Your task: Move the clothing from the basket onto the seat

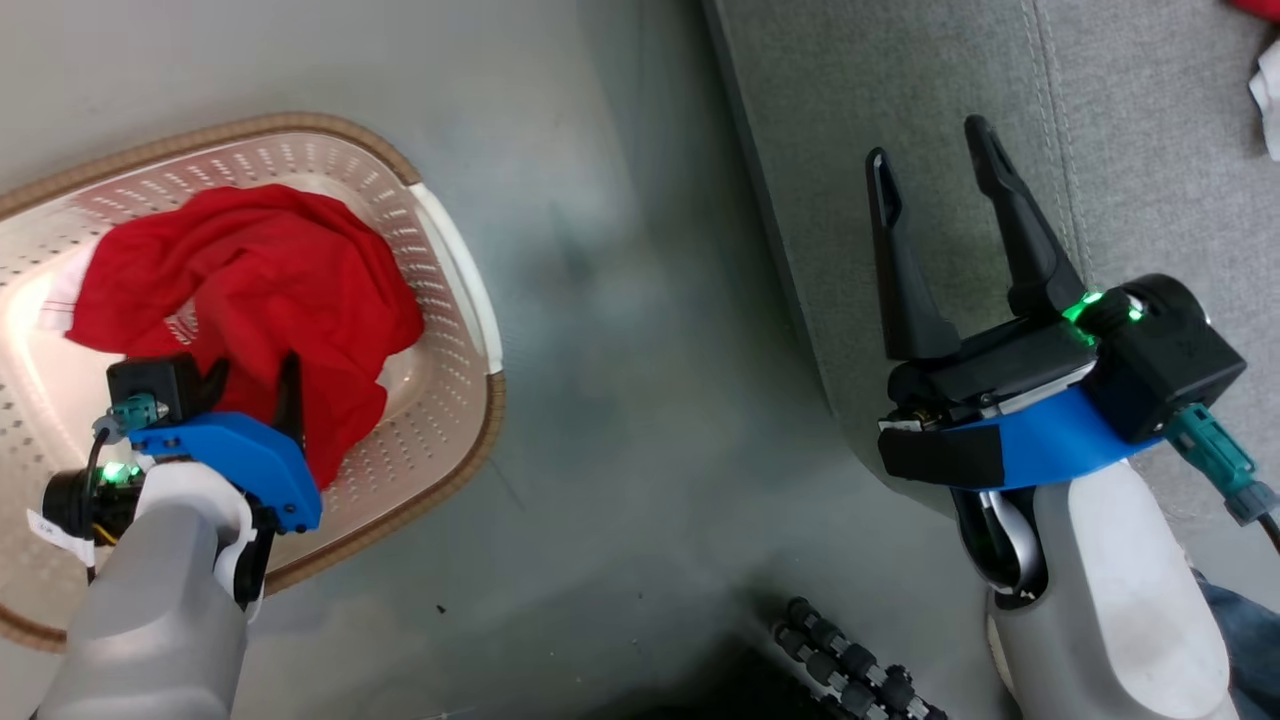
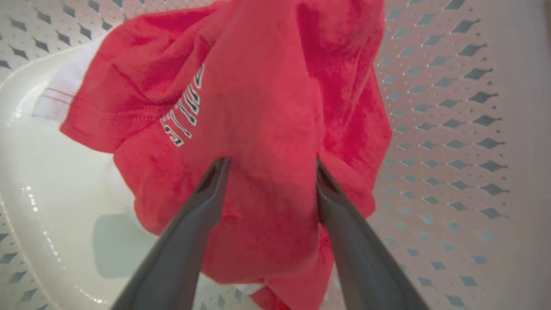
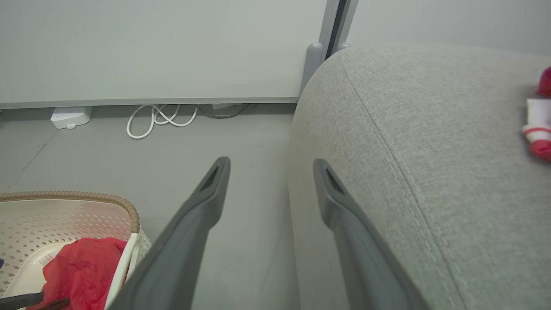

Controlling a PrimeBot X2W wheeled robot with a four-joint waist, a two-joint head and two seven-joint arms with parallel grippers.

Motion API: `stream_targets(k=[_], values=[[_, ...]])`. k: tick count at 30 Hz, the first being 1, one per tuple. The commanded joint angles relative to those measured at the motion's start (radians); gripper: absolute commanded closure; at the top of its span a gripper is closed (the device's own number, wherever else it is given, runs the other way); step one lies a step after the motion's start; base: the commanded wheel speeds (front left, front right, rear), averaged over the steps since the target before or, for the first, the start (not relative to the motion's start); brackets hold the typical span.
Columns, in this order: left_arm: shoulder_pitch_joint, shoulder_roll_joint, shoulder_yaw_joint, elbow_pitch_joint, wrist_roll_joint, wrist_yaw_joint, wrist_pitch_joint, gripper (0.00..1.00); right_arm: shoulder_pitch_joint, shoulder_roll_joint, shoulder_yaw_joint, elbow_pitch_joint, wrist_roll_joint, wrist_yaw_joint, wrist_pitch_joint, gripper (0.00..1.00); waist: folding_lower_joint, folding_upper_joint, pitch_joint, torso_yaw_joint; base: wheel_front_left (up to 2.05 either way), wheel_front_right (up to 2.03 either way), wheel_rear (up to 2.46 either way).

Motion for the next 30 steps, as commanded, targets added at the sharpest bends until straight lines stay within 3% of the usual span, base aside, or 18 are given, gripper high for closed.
stream_targets(k=[1, 6, 7, 8, 9, 22, 30], values=[[-0.017, 0.011, 0.008, 0.021, -0.01, 0.004, 0.009, 0.0, -0.019, 0.003, 0.008, 0.01, 0.014, -0.001, -0.012, 0.0, -0.0002, 0.0, 0.018, -0.021, 0.0, 0.0, 0.0], [-0.023, 0.003, 0.01, 0.056, -0.025, -0.005, 0.033, 0.0, -0.023, 0.003, 0.012, 0.026, 0.02, -0.001, -0.023, 0.0, -0.0002, 0.0, 0.028, -0.031, 0.0, 0.0, 0.0], [-0.025, 0.0, 0.009, 0.065, -0.029, -0.007, 0.04, 0.53, -0.023, 0.003, 0.011, 0.031, 0.021, -0.001, -0.026, 0.0, -0.0002, 0.0, 0.029, -0.031, 0.0, 0.0, 0.0], [-0.028, 0.0, 0.008, 0.071, -0.029, -0.009, 0.042, 0.92, -0.023, 0.003, 0.01, 0.035, 0.022, -0.001, -0.03, 0.0, -0.0002, 0.0, 0.029, -0.031, 0.0, 0.0, 0.0], [-0.031, -0.002, 0.005, 0.075, -0.031, -0.012, 0.045, 1.0, -0.022, 0.003, 0.009, 0.038, 0.022, -0.001, -0.03, 0.0, -0.0002, 0.0, 0.029, -0.032, 0.0, 0.0, 0.0], [-0.047, -0.009, -0.021, 0.111, -0.042, -0.033, 0.032, 1.0, -0.031, 0.003, 0.019, 0.071, 0.032, -0.001, -0.048, 0.0, -0.0002, 0.0, 0.015, -0.028, 0.0, 0.0, 0.0], [-0.027, -0.056, -0.048, 0.122, -0.038, -0.045, -0.003, 1.0, -0.03, 0.003, 0.029, 0.129, 0.015, -0.001, -0.055, 0.0, -0.0002, 0.0, -0.126, 0.039, 0.0, 0.0, 0.0]])
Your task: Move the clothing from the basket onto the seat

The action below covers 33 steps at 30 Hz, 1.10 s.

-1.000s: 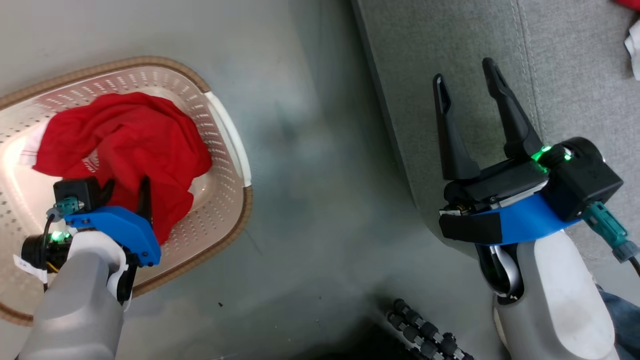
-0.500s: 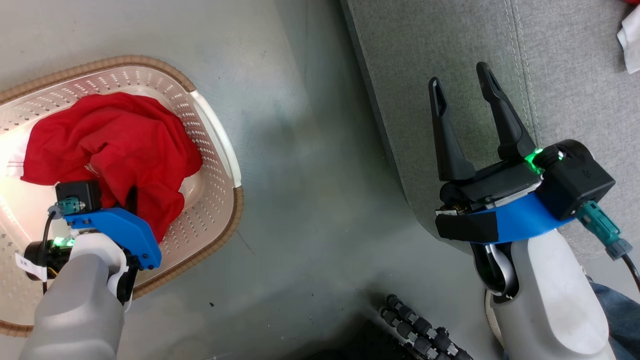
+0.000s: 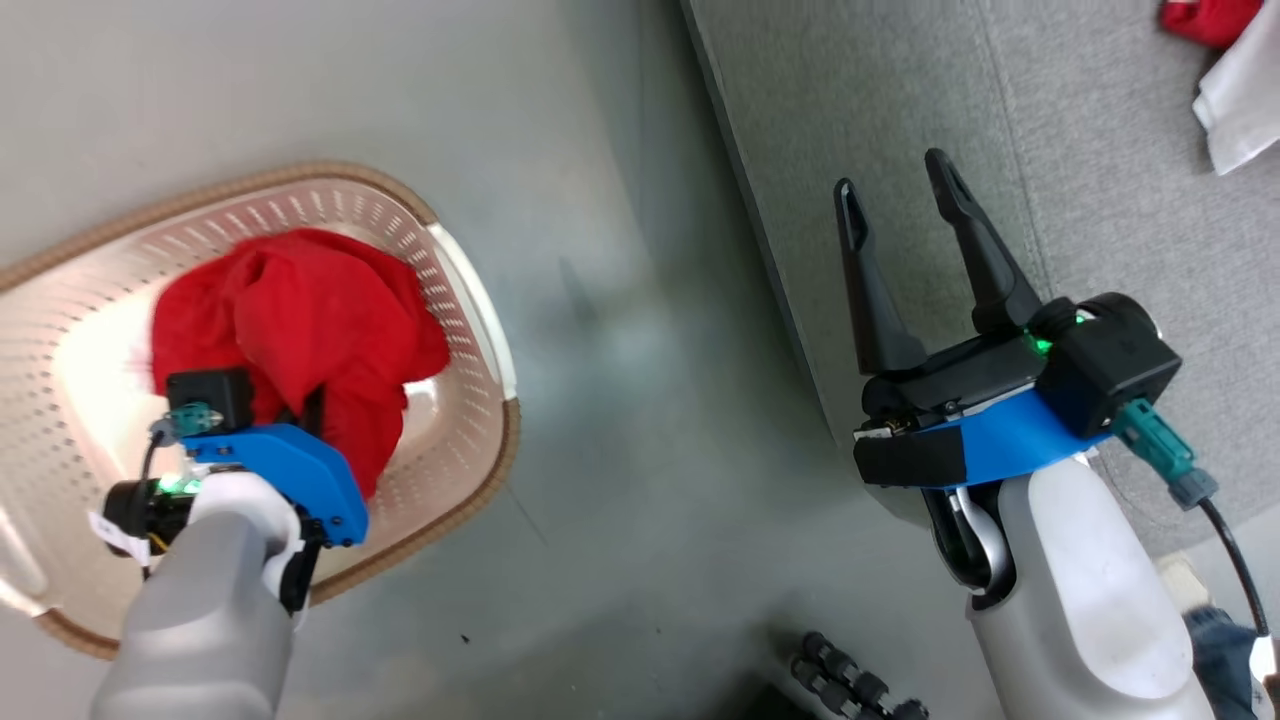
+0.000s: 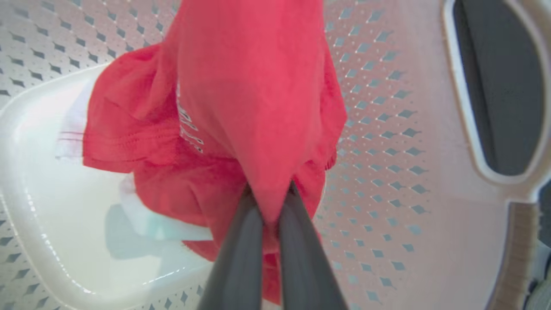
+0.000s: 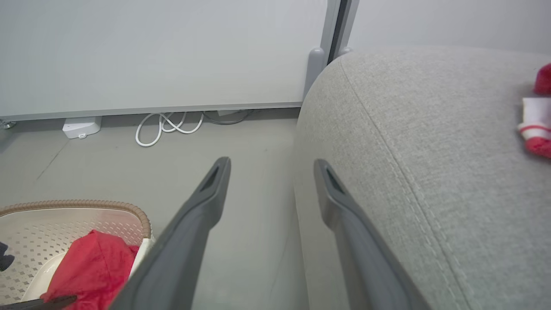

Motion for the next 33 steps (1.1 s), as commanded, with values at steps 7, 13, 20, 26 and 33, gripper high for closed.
stream_targets(k=[7, 13, 20, 26, 33], values=[[0.009, -0.058, -0.07, -0.011, 0.027, -0.017, -0.032, 1.0, 0.04, 0.0, 0.003, 0.048, -0.039, -0.001, 0.037, 0.0, 0.0, 0.0, -0.27, 0.139, 0.0, 0.0, 0.0], [0.04, -0.102, -0.158, -0.053, 0.013, -0.022, -0.03, 1.0, 0.098, 0.0, -0.003, 0.064, -0.077, -0.001, 0.092, 0.0, 0.0, 0.0, -0.457, 0.228, 0.0, 0.0, 0.0], [0.05, -0.112, -0.325, -0.176, -0.032, -0.022, -0.035, 1.0, 0.175, 0.0, -0.001, 0.054, -0.094, -0.001, 0.152, 0.0, 0.0, 0.0, -0.609, 0.3, 0.0, 0.0, 0.0], [0.035, -0.114, -0.439, -0.292, -0.13, -0.022, -0.03, 1.0, 0.233, 0.0, 0.001, 0.042, -0.093, -0.001, 0.181, 0.0, 0.0, 0.0, -0.722, 0.34, 0.0, 0.0, 0.0], [-0.016, -0.114, -0.549, -0.432, -0.248, -0.022, -0.004, 1.0, 0.277, 0.0, 0.025, 0.031, -0.073, -0.001, 0.208, 0.0, 0.0, 0.0, -0.814, 0.36, 0.0, 0.0, 0.0]])
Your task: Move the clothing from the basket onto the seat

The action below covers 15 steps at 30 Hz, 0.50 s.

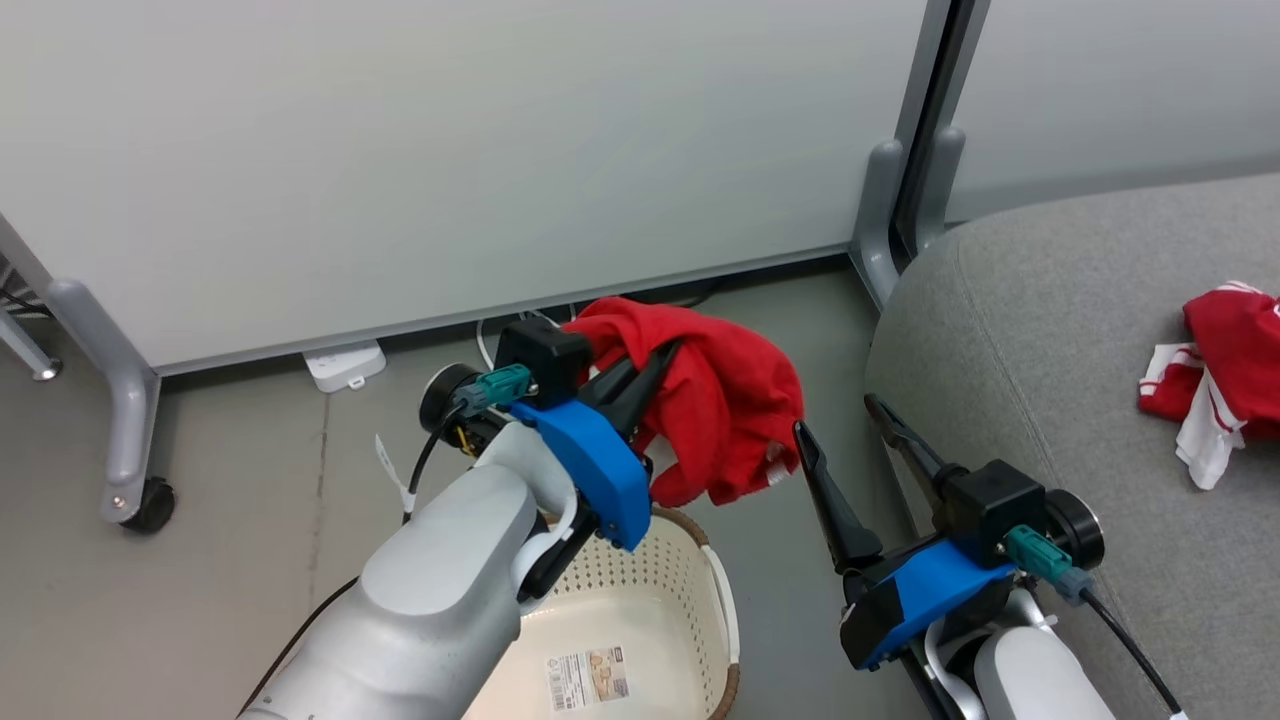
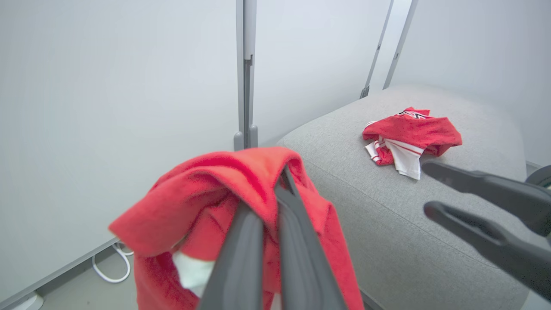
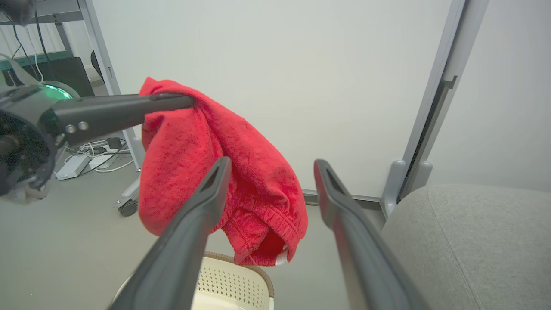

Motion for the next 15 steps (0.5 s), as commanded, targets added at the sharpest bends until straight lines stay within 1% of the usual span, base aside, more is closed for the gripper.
stream_targets(k=[1, 9, 15], values=[[-0.016, 0.001, -0.019, -0.023, -0.02, -0.004, 0.004, 1.0, 0.019, -0.002, 0.008, -0.004, 0.009, -0.001, 0.005, 0.0, 0.0003, -0.0001, -0.054, 0.026, 0.0, 0.0, 0.0], [-0.094, 0.001, -0.095, -0.109, -0.085, -0.004, 0.029, 1.0, 0.035, -0.002, 0.014, -0.024, 0.009, -0.001, 0.019, 0.0, 0.0003, -0.0001, -0.078, 0.026, 0.0, 0.0, 0.0], [-0.099, 0.001, -0.117, -0.109, -0.117, -0.004, 0.025, 1.0, 0.043, -0.002, 0.025, -0.031, 0.018, -0.001, 0.02, 0.0, 0.0003, -0.0001, -0.083, 0.015, 0.0, 0.0, 0.0]])
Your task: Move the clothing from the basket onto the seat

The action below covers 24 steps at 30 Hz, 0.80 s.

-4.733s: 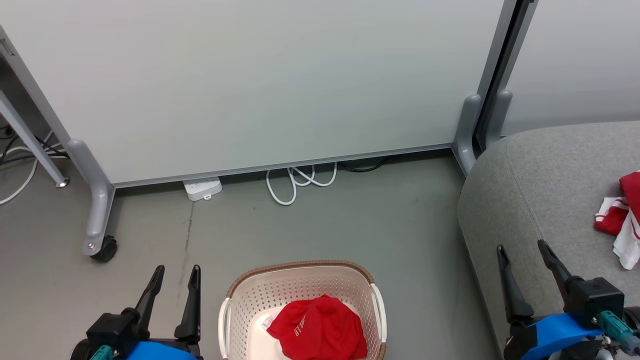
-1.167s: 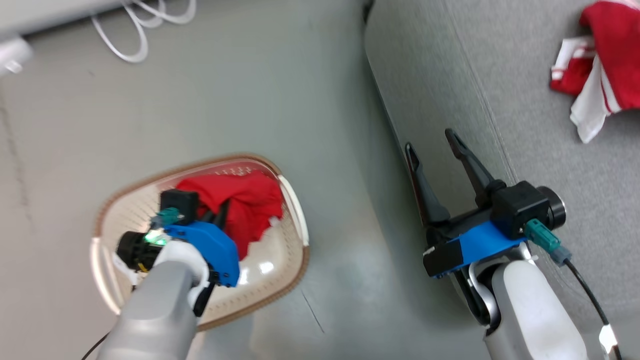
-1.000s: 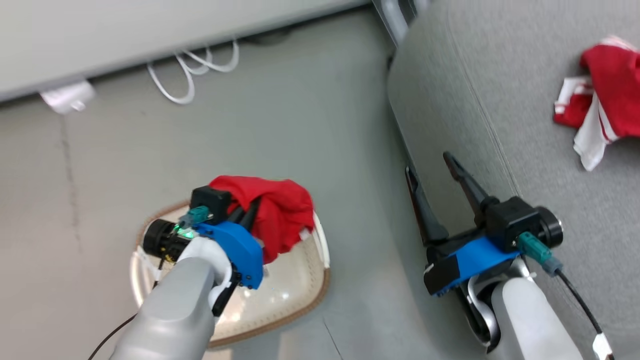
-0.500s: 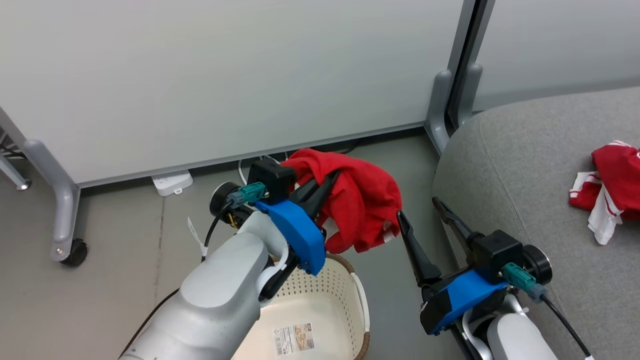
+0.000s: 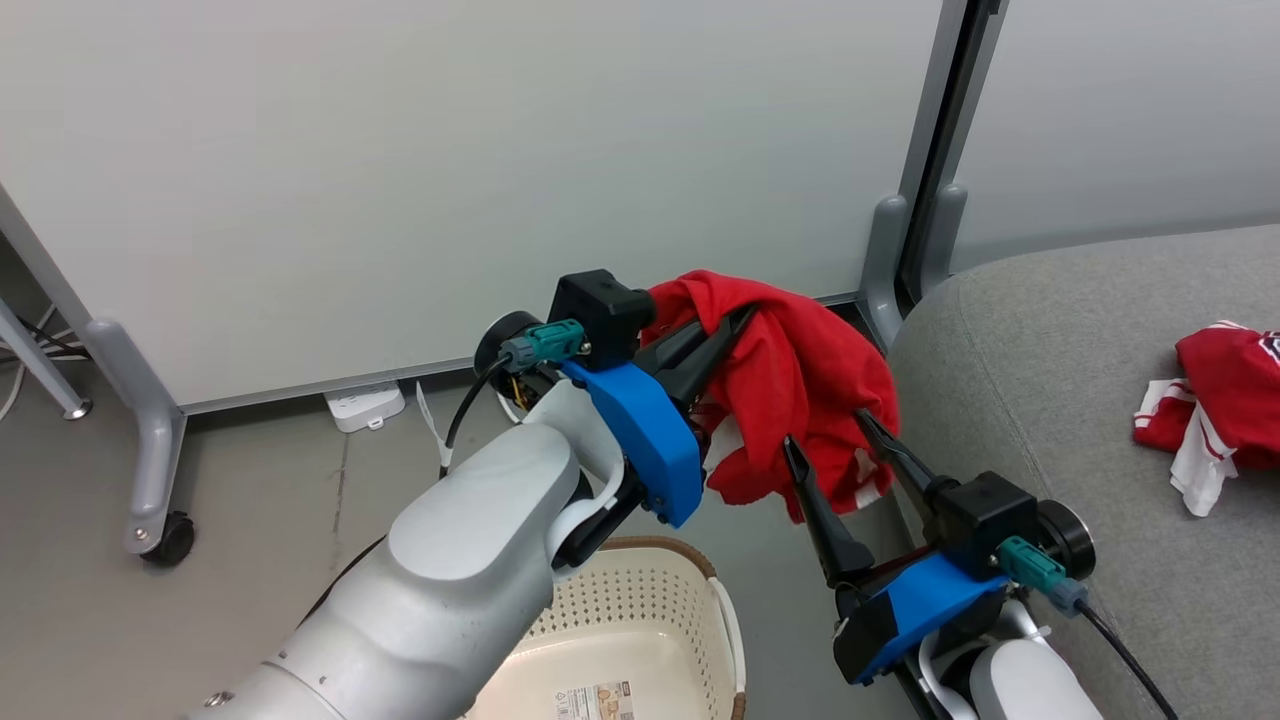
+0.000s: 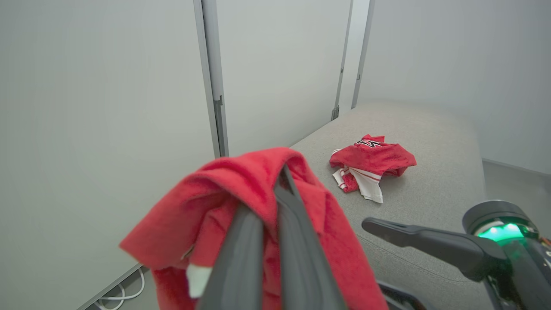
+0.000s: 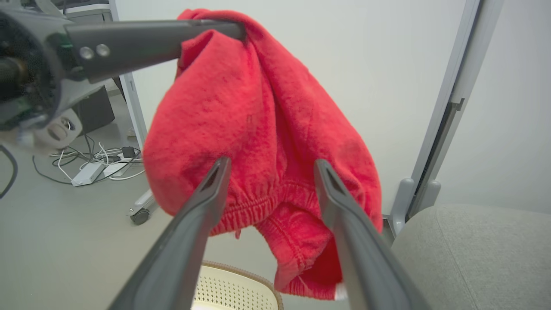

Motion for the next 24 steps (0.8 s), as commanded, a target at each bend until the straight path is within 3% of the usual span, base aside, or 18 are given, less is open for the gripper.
stream_targets(k=[1, 16, 24], values=[[0.0, 0.001, -0.003, 0.003, -0.01, -0.004, -0.006, 1.0, 0.014, -0.002, 0.006, -0.008, 0.007, -0.001, -0.003, 0.0, 0.0001, 0.0, 0.001, -0.005, 0.0, 0.0, 0.0], [-0.012, 0.001, -0.038, 0.047, -0.042, -0.004, -0.02, 1.0, -0.006, -0.002, 0.107, -0.113, 0.061, -0.001, 0.094, 0.0, 0.0001, 0.0, 0.023, -0.021, 0.0, 0.0, 0.0], [-0.029, 0.001, -0.058, 0.046, -0.061, -0.002, -0.025, 1.0, -0.077, -0.002, 0.11, -0.012, -0.006, -0.001, 0.172, 0.0, 0.0001, 0.0, 0.049, -0.023, 0.0, 0.0, 0.0]])
